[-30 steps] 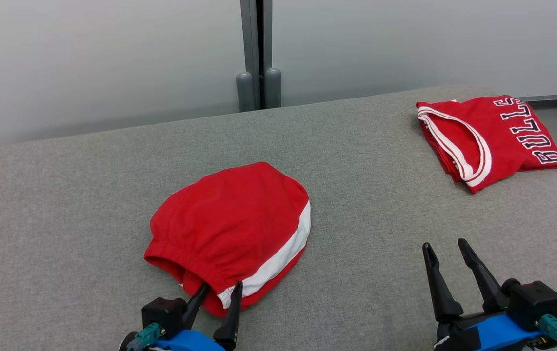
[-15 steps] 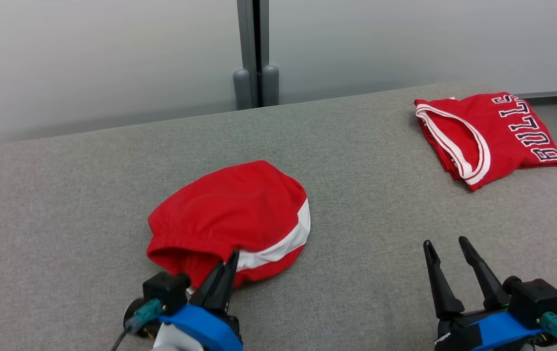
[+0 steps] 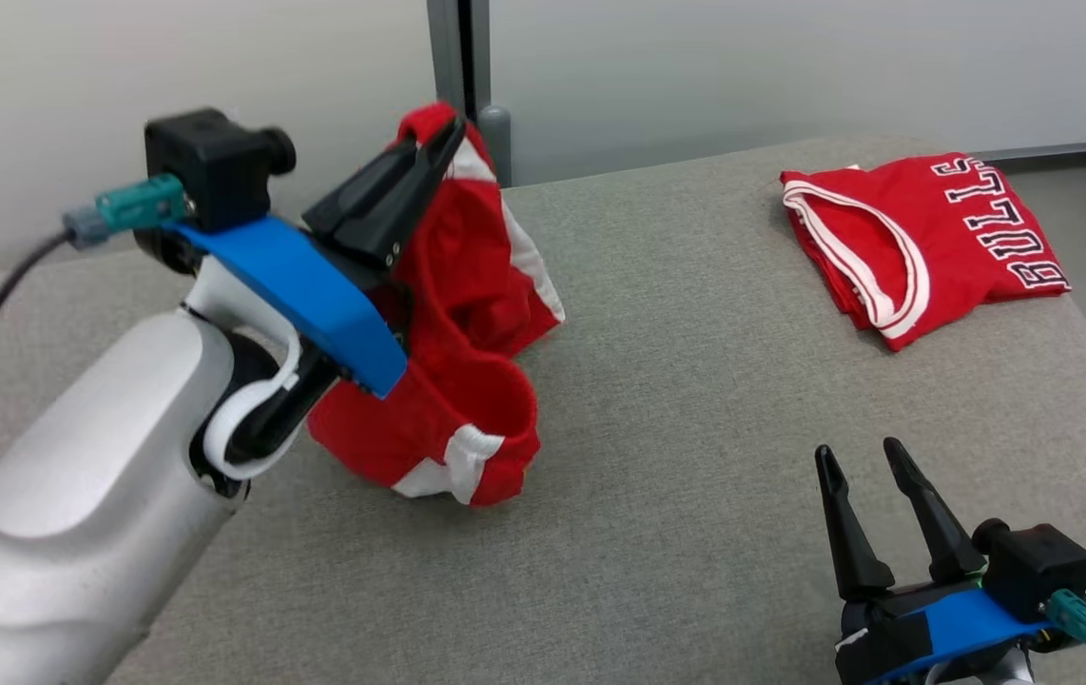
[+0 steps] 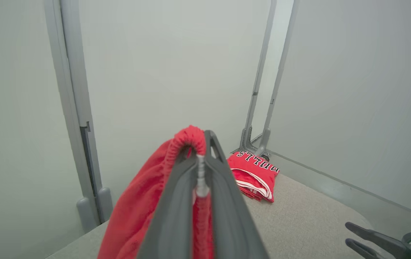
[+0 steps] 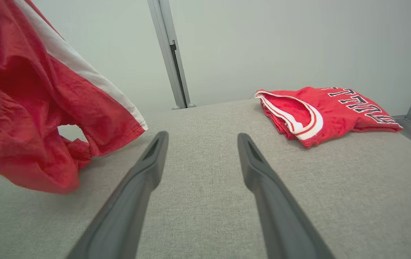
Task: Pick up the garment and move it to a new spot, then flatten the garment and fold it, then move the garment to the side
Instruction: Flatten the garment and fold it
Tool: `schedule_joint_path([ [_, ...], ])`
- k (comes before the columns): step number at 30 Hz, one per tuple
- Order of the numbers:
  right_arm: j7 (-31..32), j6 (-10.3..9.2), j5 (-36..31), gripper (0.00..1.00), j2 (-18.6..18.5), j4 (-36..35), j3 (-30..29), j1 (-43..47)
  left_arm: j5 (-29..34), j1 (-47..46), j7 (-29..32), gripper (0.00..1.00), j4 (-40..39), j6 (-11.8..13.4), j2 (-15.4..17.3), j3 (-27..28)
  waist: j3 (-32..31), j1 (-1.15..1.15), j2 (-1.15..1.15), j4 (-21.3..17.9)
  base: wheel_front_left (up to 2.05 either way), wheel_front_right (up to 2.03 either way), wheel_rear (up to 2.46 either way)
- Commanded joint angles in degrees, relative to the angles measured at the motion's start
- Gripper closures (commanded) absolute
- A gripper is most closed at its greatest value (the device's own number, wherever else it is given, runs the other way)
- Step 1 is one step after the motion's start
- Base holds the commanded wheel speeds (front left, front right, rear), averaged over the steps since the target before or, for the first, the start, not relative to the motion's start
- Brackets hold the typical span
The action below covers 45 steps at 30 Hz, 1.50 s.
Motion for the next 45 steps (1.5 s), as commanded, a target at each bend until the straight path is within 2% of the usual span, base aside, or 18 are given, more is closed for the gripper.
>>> schedule_joint_path([
  [1,-0.6,0.03,0.2,0.0,-0.1,0.3,0.0,-0.5,-0.9,-1.6,0.1,1.0,-0.5,-0.4,0.4,-0.5,0.0,-0.01,-0.01,-0.4,0.0,0.0,0.0],
  [9,-2.0,0.03,1.3,0.0,-0.1,1.9,0.9,-1.7,-9.7,-13.0,-1.2,1.0,-6.9,-0.4,2.5,-6.4,1.4,-0.01,-0.01,-2.6,0.0,0.0,0.0],
  [13,-2.5,0.03,1.3,0.0,-0.1,2.5,0.8,-2.1,-13.6,-14.7,-2.9,1.0,-9.4,-0.4,3.6,-10.6,2.1,-0.01,-0.01,-2.7,0.0,0.0,0.0],
  [15,-2.6,0.03,1.4,0.0,-0.1,2.8,0.8,-2.3,-15.1,-13.9,-2.8,1.0,-9.5,-0.4,5.2,-13.3,2.4,-0.01,-0.01,-2.5,0.0,0.0,0.0],
  [20,-3.1,0.03,1.5,0.0,-0.1,3.1,1.0,-2.9,-13.7,-10.9,0.6,1.0,-5.2,-0.4,11.3,-23.1,3.1,-0.01,-0.01,-1.4,0.0,0.0,0.0],
  [23,-3.0,0.03,1.1,0.0,-0.1,3.2,1.1,-3.1,-13.2,-8.6,2.8,1.0,-2.2,-0.3,13.6,-27.9,3.5,-0.01,-0.01,-0.4,0.0,0.0,0.0],
  [27,-2.7,0.03,0.7,0.0,-0.1,3.0,0.9,-3.6,-12.0,-5.7,4.7,1.0,1.3,-0.3,15.2,-29.8,3.8,-0.01,-0.01,1.1,0.0,0.0,0.0],
  [30,-2.5,0.03,0.6,0.0,-0.1,2.9,0.8,-3.6,-10.0,-3.9,3.6,1.0,5.2,-0.2,15.8,-30.2,3.7,-0.01,-0.01,2.2,0.0,0.0,0.0],
  [32,-2.2,0.03,0.4,0.0,-0.1,2.8,0.9,-3.5,-9.4,-2.5,2.4,1.0,7.8,0.7,15.3,-30.3,3.5,-0.01,-0.01,2.8,0.0,0.0,0.0],
  [36,-2.0,0.03,0.2,0.0,-0.1,2.9,1.0,-2.9,-11.5,1.8,-1.2,1.0,11.3,4.5,14.1,-29.1,2.3,-0.01,-0.01,3.6,0.0,0.0,0.0],
  [39,-1.7,0.03,0.1,0.0,-0.1,2.8,0.8,-2.1,-14.0,6.2,-4.0,1.0,12.2,8.0,12.8,-28.0,1.3,-0.01,-0.01,4.2,0.0,0.0,0.0],
  [40,-1.7,0.03,0.1,0.0,-0.1,2.8,0.8,-2.1,-14.0,6.2,-4.0,1.0,12.2,8.0,12.8,-28.0,1.3,-0.01,-0.01,4.2,0.0,0.0,0.0],
  [41,-1.6,0.03,0.0,0.0,-0.1,2.6,0.8,-1.5,-16.0,9.1,-6.1,1.0,11.9,10.1,11.6,-26.9,0.7,-0.01,-0.01,4.6,0.0,0.0,0.0],
  [44,-1.2,0.03,-0.2,0.0,-0.1,2.3,0.6,-1.1,-17.3,11.7,-8.1,0.98,11.3,12.2,10.8,-26.3,0.0,-0.01,-0.01,5.1,0.0,0.0,0.0],
  [45,-1.1,0.02,-0.4,0.0,-0.1,2.2,0.5,-0.9,-17.8,13.0,-9.3,0.68,11.0,13.2,10.3,-25.8,-0.3,-0.01,-0.01,5.4,0.0,0.0,0.0],
])
